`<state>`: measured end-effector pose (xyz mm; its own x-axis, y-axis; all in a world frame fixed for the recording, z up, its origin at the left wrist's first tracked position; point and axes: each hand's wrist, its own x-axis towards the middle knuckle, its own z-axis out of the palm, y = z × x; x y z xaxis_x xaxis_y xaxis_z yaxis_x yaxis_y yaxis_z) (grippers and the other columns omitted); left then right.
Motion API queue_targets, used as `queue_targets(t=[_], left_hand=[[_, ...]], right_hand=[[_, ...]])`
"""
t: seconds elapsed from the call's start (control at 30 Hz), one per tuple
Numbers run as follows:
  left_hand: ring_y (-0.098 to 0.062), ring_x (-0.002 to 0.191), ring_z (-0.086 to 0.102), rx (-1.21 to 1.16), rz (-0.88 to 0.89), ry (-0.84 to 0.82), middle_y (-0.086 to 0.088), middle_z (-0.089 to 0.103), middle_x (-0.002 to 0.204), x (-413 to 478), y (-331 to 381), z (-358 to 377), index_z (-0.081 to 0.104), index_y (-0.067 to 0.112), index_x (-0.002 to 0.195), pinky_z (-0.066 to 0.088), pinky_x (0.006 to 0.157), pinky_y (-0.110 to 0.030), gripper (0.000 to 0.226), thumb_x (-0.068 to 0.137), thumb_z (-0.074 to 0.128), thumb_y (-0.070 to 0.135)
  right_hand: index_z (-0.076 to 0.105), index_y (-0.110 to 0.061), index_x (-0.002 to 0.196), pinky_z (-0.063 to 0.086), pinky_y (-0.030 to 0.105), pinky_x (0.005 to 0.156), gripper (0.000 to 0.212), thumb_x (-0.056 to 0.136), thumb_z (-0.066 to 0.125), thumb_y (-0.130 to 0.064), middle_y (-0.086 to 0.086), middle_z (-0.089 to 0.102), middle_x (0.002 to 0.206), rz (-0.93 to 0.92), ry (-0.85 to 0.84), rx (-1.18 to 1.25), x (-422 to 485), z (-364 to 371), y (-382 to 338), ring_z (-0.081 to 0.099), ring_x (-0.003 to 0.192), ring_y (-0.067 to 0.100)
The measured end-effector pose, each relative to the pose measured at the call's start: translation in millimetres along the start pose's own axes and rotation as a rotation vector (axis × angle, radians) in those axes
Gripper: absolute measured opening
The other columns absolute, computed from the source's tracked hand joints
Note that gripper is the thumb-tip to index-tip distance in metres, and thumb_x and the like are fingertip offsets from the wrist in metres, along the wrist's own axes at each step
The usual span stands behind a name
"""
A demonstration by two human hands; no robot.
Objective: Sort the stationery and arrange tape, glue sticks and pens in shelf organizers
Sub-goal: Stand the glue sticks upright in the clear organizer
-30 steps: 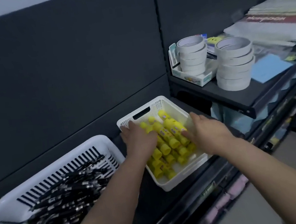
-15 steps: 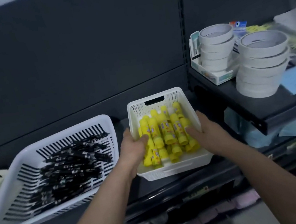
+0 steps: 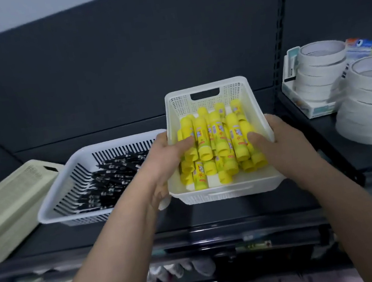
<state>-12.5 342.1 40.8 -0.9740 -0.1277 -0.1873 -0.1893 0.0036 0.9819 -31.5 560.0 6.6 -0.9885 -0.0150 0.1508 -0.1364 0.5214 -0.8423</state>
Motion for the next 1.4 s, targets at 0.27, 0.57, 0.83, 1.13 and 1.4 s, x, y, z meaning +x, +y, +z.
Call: queue_targets(t=[0.27,0.57,0.83,1.13,1.4], left_hand=[[-0.017,0.063,0.071,-0.05,0.058,0.284,-0.001,0.074,0.074,-75,-1,-110,0.06,0.009,0.106,0.053,0.048,-0.027,0.016,0.09,0.061,0.008],[-0.028,0.081,0.072,-0.048,-0.01,0.684,-0.008,0.074,0.091,-212,-47,-267,0.061,0.015,0.109,0.059,0.069,-0.046,0.019,0.09,0.063,0.014],[-0.02,0.084,0.07,-0.096,-0.061,0.921,0.0,0.071,0.098,-349,-94,-416,0.052,0.026,0.116,0.057,0.065,-0.034,0.033,0.088,0.066,0.016],[-0.025,0.092,0.068,-0.123,-0.181,1.104,-0.005,0.068,0.105,-449,-126,-547,0.051,0.021,0.122,0.058,0.075,-0.041,0.038,0.087,0.066,0.02],[-0.014,0.069,0.07,-0.126,-0.177,1.181,0.001,0.072,0.085,-451,-138,-651,0.057,0.025,0.1,0.054,0.051,-0.026,0.017,0.088,0.065,0.016]], right_hand=[[0.053,-0.029,0.116,0.051,0.043,0.085,0.031,0.088,0.055,-0.043,-0.005,0.067,0.1,-0.197,-0.252,0.04,-21,74,-92,0.063,0.092,0.022],[0.053,-0.025,0.119,0.049,0.041,0.085,0.037,0.088,0.055,-0.046,0.002,0.067,0.107,-0.405,-0.598,0.004,-110,228,-191,0.062,0.097,0.027],[0.052,-0.024,0.121,0.048,0.042,0.089,0.04,0.087,0.054,-0.047,0.002,0.065,0.113,-0.485,-0.822,0.019,-236,376,-280,0.06,0.102,0.026],[0.048,-0.023,0.124,0.045,0.034,0.081,0.045,0.087,0.054,-0.048,0.004,0.063,0.116,-0.567,-0.981,-0.047,-338,508,-360,0.058,0.103,0.026],[0.053,-0.028,0.12,0.049,0.035,0.083,0.038,0.087,0.055,-0.047,-0.001,0.064,0.109,-0.591,-1.053,0.002,-349,614,-422,0.06,0.098,0.022]])
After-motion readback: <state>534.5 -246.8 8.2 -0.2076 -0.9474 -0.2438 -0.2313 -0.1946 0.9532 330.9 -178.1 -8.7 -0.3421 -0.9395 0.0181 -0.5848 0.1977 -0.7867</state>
